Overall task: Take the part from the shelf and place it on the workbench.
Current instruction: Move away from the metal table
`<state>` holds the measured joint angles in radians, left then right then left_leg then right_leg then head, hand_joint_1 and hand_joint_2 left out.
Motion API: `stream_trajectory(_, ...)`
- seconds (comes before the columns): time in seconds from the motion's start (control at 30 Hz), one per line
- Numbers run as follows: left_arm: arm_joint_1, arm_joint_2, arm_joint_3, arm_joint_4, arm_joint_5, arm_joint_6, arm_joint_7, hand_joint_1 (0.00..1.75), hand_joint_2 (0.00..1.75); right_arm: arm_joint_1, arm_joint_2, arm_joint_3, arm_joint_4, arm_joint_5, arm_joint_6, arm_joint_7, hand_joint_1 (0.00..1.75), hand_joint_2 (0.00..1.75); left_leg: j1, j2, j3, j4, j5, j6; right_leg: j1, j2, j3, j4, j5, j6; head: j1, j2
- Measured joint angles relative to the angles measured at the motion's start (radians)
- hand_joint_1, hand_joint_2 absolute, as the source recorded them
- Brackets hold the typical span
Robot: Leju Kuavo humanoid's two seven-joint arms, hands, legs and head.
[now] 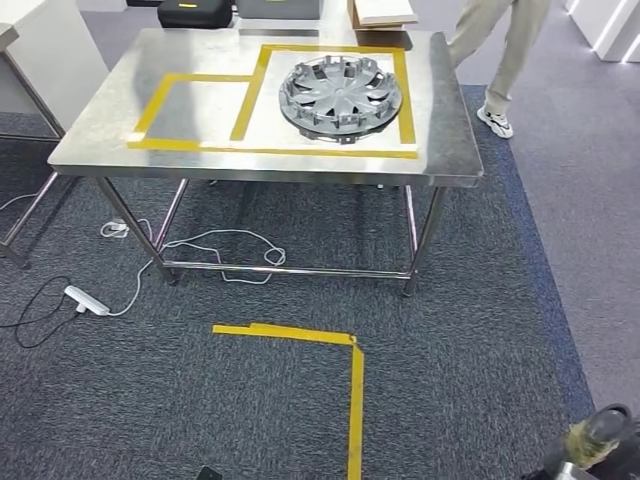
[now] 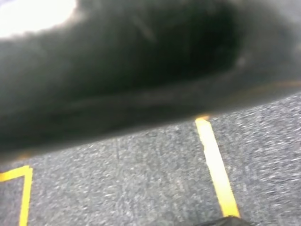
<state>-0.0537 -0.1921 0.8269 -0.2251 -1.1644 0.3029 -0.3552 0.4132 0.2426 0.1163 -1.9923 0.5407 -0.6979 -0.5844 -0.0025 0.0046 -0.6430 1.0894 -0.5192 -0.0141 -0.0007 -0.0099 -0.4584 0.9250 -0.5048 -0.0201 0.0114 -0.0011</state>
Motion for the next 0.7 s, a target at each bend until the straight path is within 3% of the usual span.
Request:
stream_trajectory(0.03,0.0,0.001,0.003,0.0,0.001,0.0,0.0,0.0,0.0,0.001,0.0,0.0,0.003,-0.005,0.0,0.004,0.0,0.0,0.003,0.0,-0.015,0.068,-0.048,-0.005,0.0,-0.001,-0.012,0.003,0.011,-0.001,-0.001,0.0)
stream_trajectory(0.07,0.0,0.002,0.006,0.0,0.002,0.0,0.0,0.0,0.0,0.002,0.0,0.0,0.007,-0.009,0.0,0.008,0.0,0.0,0.006,0.0,-0.025,0.129,-0.077,-0.009,0.0,-0.001,-0.026,0.007,0.021,-0.001,-0.001,0.0)
stream_trajectory(0.1,0.0,0.002,0.008,0.0,0.002,0.0,0.0,0.0,0.0,0.002,0.0,-0.001,0.011,-0.013,0.0,0.012,0.0,0.0,0.009,0.0,-0.023,0.165,-0.079,-0.013,0.0,-0.002,-0.042,0.014,0.03,0.001,-0.001,0.0)
stream_trajectory(0.13,0.0,0.003,0.01,0.0,0.002,0.0,0.0,0.0,0.0,0.003,0.0,-0.002,0.016,-0.019,0.001,0.017,0.0,0.0,0.012,0.0,-0.006,0.167,-0.061,-0.016,-0.002,-0.002,-0.059,0.023,0.037,0.004,-0.001,0.0)
stream_trajectory(0.2,0.0,0.003,0.013,0.0,0.003,0.0,-0.003,0.0,0.0,0.005,0.0,-0.004,0.023,-0.047,0.011,0.027,0.0,0.87,0.018,0.0,0.075,0.068,-0.012,-0.02,-0.004,-0.002,-0.094,0.045,0.046,0.011,-0.002,0.0)
stream_trajectory(0.27,-0.001,0.003,0.017,0.0,0.007,0.001,-0.005,0.0,0.0,0.009,0.001,-0.012,0.03,-0.072,0.032,0.052,0.0,1.75,0.018,0.001,0.155,-0.06,-0.006,-0.017,-0.004,-0.004,-0.121,0.068,0.051,0.021,-0.003,0.0)
stream_trajectory(0.33,-0.002,0.002,0.028,0.0,0.018,0.004,-0.006,0.0,0.0,0.012,0.009,-0.048,0.062,-0.062,0.066,0.105,0.0,1.75,0.013,-0.001,0.175,-0.106,-0.017,-0.002,-0.002,-0.007,-0.131,0.075,0.059,0.033,-0.004,0.0)
stream_trajectory(0.4,0.002,0.001,0.042,0.0,0.027,0.008,-0.006,0.0,0.0,0.012,0.027,-0.135,0.134,-0.048,0.121,0.122,0.0,1.75,0.012,-0.005,0.166,-0.109,-0.007,0.02,-0.005,-0.009,-0.136,0.075,0.062,0.046,-0.004,0.0)
stream_trajectory(0.43,0.004,-0.001,0.048,0.0,0.029,0.009,-0.006,0.0,0.0,0.01,0.035,-0.191,0.179,-0.042,0.147,0.105,0.0,1.75,0.013,-0.008,0.16,-0.11,0.002,0.03,-0.007,-0.007,-0.144,0.086,0.049,0.053,-0.002,0.0)
stream_trajectory(0.5,0.008,-0.003,0.059,0.0,0.032,0.012,-0.006,0.0,0.0,-0.002,0.046,-0.303,0.27,-0.004,0.178,0.07,0.0,1.75,0.012,-0.016,0.142,-0.112,0.019,0.044,-0.009,0.002,-0.184,0.173,-0.02,0.06,0.0,0.0)
stream_trajectory(0.57,0.011,-0.004,0.069,0.0,0.033,0.014,-0.006,0.0,0.0,-0.022,0.052,-0.396,0.371,0.082,0.179,0.067,0.0,1.75,0.008,-0.024,0.122,-0.111,0.034,0.049,-0.009,0.006,-0.231,0.304,-0.095,0.062,0.001,0.0)
stream_trajectory(0.6,0.013,-0.004,0.074,0.0,0.033,0.015,-0.006,0.0,0.0,-0.037,0.055,-0.444,0.433,0.138,0.174,0.073,0.0,1.75,0.006,-0.029,0.113,-0.11,0.04,0.05,-0.008,0.007,-0.24,0.343,-0.111,0.06,0.001,0.0)
stream_trajectory(0.63,0.014,-0.004,0.08,0.0,0.033,0.016,-0.006,0.0,0.0,-0.054,0.058,-0.496,0.505,0.198,0.166,0.081,0.0,1.75,0.003,-0.035,0.106,-0.109,0.046,0.05,-0.008,0.008,-0.23,0.345,-0.107,0.057,0.0,0.0)
stream_trajectory(0.7,0.016,-0.005,0.091,0.0,0.032,0.018,-0.006,0.0,0.0,-0.086,0.064,-0.608,0.658,0.324,0.151,0.105,0.0,1.75,-0.003,-0.053,0.097,-0.109,0.055,0.05,-0.007,0.02,-0.152,0.239,-0.055,0.043,0.0,0.0)
